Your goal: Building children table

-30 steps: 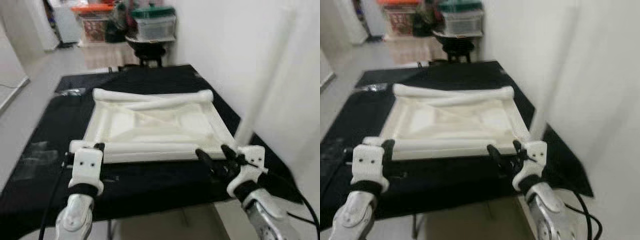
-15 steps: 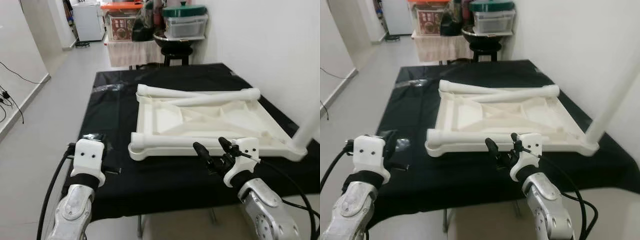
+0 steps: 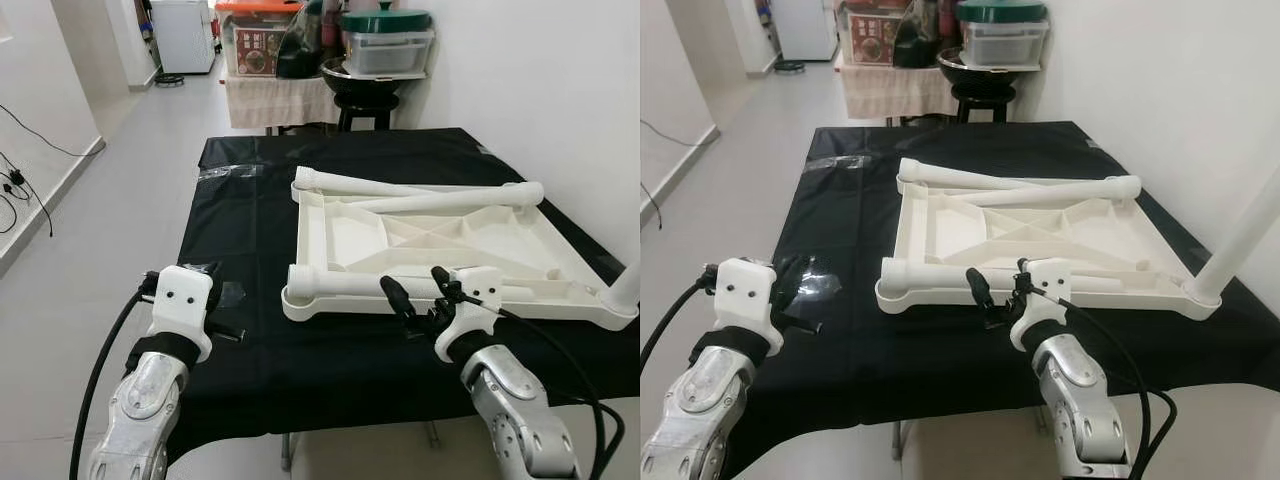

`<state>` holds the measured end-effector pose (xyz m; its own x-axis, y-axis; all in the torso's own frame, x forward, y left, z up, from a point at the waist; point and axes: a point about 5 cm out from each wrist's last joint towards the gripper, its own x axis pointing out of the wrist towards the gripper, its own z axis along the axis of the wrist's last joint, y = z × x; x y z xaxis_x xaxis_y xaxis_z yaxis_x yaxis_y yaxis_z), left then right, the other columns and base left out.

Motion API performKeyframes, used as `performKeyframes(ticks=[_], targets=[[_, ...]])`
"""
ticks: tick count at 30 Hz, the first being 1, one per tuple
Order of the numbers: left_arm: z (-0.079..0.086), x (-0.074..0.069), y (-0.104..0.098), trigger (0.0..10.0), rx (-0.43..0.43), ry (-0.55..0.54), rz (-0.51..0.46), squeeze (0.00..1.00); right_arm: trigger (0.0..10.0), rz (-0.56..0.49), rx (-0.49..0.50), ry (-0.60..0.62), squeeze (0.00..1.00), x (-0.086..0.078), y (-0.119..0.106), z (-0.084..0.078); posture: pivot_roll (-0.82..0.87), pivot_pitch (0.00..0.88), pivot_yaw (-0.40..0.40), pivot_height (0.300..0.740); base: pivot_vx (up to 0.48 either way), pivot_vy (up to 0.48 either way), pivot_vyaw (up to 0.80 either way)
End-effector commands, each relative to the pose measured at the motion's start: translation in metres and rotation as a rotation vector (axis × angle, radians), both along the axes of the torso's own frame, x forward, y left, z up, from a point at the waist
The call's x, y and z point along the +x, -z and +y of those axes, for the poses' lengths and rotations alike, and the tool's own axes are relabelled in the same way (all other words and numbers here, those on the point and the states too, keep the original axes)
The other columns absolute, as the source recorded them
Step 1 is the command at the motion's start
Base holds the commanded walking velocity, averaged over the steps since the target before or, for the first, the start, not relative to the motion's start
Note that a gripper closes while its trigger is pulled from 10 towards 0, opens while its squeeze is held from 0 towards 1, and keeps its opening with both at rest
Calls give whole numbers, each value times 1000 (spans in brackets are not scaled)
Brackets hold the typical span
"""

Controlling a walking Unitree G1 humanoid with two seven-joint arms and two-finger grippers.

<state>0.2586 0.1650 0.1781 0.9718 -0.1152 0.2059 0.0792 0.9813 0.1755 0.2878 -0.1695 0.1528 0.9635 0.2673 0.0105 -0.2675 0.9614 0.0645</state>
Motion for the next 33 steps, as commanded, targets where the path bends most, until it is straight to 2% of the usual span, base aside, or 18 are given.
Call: performKeyframes(ticks=[1, 8, 15, 33], targets=[[-1, 2, -2, 10000, 4, 20, -10, 0, 10000, -21, 26, 0, 0, 1, -2, -2, -85, 0, -28, 740, 281, 0, 0], [-1, 3, -1, 10000, 10, 35, -6, 0, 10000, -30, 54, -1, 0, 1, -2, -3, -87, 0, -24, 740, 235, 0, 0], [-10, 0, -1, 10000, 13, 177, 6, 0, 10000, -33, 94, -5, 0, 1, -3, -5, -91, 0, -23, 740, 0, 0, 0], [-14, 0, 4, 10000, 43, 265, 49, 0, 10000, -24, 126, -14, 0, 3, -1, -4, -90, 0, -14, 740, 0, 0, 0]])
